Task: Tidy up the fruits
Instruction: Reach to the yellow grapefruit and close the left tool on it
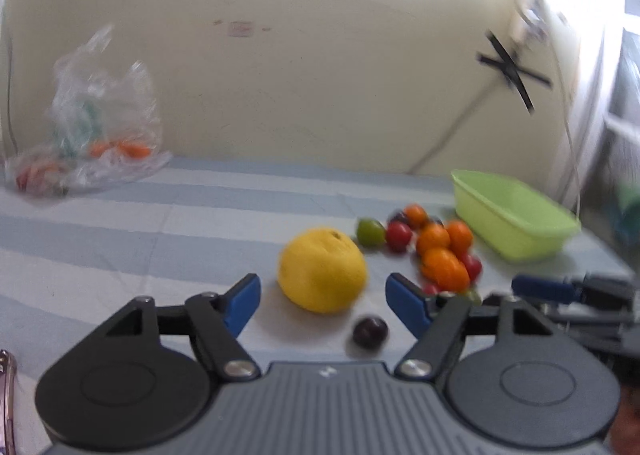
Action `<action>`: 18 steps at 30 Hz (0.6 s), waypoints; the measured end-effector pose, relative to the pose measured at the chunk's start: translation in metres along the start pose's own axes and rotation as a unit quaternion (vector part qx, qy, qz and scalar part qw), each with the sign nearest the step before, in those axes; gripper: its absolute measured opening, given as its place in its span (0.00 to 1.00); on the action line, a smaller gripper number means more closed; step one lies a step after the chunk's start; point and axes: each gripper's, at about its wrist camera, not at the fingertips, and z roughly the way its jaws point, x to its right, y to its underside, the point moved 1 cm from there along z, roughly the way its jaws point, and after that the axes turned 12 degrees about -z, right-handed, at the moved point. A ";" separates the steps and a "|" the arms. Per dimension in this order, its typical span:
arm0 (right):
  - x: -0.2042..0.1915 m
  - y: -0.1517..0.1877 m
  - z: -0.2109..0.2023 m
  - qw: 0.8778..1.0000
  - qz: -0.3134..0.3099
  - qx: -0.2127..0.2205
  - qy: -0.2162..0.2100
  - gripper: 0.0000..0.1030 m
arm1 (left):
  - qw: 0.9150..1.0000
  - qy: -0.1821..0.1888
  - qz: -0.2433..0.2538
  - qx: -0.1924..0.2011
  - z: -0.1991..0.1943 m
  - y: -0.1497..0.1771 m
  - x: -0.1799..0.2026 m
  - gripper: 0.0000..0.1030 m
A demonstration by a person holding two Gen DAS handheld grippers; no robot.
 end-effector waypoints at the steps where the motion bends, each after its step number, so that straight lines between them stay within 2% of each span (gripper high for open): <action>1: -0.002 -0.004 0.002 1.000 -0.007 0.004 -0.006 0.44 | 1.000 0.007 -0.014 -0.003 0.002 -0.006 -0.005 0.76; 4: -0.012 -0.017 0.017 0.998 -0.031 0.003 -0.054 0.44 | 0.998 0.026 -0.049 -0.015 0.011 -0.020 -0.021 0.77; 7: -0.028 -0.029 0.040 0.994 -0.055 -0.004 -0.090 0.44 | 0.997 0.033 -0.058 -0.030 0.025 -0.025 -0.026 0.77; 11: -0.042 -0.041 0.071 0.991 -0.072 -0.016 -0.114 0.58 | 0.994 0.048 -0.076 -0.057 0.046 -0.027 -0.029 0.77; 13: -0.045 -0.045 0.086 0.989 -0.065 -0.030 -0.130 0.59 | 0.993 0.047 -0.083 -0.069 0.057 -0.026 -0.030 0.70; 14: -0.044 -0.046 0.092 0.987 -0.059 -0.035 -0.143 0.59 | 0.992 0.054 -0.087 -0.073 0.059 -0.026 -0.031 0.67; 15: -0.045 -0.046 0.096 0.986 -0.055 -0.040 -0.151 0.62 | 0.990 0.069 -0.094 -0.079 0.061 -0.025 -0.031 0.60; 18: -0.048 -0.044 0.101 0.986 -0.054 -0.045 -0.148 0.62 | 0.993 0.053 -0.082 -0.070 0.059 -0.025 -0.021 0.59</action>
